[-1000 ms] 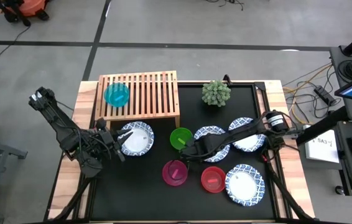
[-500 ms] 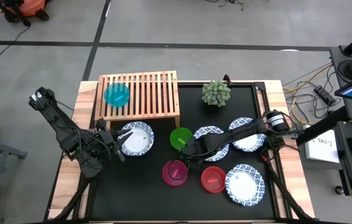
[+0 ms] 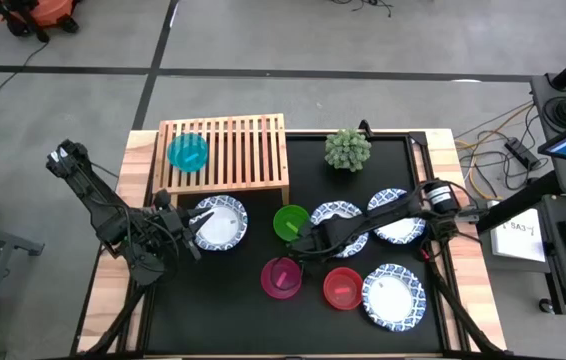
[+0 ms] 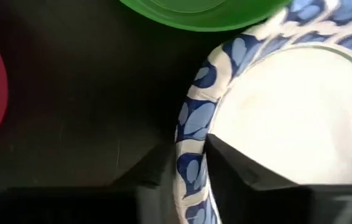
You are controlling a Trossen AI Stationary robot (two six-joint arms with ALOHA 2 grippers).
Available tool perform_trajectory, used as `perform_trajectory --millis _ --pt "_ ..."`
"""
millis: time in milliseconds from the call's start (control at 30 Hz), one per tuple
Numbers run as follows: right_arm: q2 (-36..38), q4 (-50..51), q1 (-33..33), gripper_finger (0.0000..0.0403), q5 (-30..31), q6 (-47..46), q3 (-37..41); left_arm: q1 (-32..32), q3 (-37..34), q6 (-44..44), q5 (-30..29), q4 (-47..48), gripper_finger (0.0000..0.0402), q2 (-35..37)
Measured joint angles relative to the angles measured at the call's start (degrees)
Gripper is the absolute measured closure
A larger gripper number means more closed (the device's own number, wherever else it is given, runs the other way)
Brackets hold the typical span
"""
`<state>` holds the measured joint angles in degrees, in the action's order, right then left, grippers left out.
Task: Place and stack bowls onto a shelf
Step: Put the white patterned bowl on the shelf
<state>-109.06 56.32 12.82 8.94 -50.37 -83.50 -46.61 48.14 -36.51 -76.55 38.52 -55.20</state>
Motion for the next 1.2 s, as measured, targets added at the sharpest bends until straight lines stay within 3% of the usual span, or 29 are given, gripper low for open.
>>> perform_trajectory --millis 133,567,700,867,1000,1200 --pt "1.3 1.2 0.0 0.0384 -0.5 0.0 -0.8 0.0 0.0 0.0 0.0 0.0 0.0364 0.0" --pt "6.8 18.9 0.0 0.0390 -0.7 1.6 -14.2 0.0 0.0 0.0 0.0 0.0 0.0364 0.0" --pt "9.5 18.5 0.0 0.0390 4.0 4.5 -19.2 0.0 0.0 0.1 -0.4 0.0 0.0364 0.0" --pt "11.0 17.8 -0.1 0.0390 18.0 11.6 -25.6 0.0 0.0 0.3 -0.5 0.0 0.0364 0.1" --pt "10.9 11.3 -1.0 0.0390 26.6 24.2 -28.7 0.0 0.0 0.9 -0.8 -0.1 0.0364 0.1" --pt "10.7 -11.7 -4.5 0.0390 27.0 44.5 -26.0 0.0 0.0 1.5 -0.9 -0.4 0.0364 0.3"
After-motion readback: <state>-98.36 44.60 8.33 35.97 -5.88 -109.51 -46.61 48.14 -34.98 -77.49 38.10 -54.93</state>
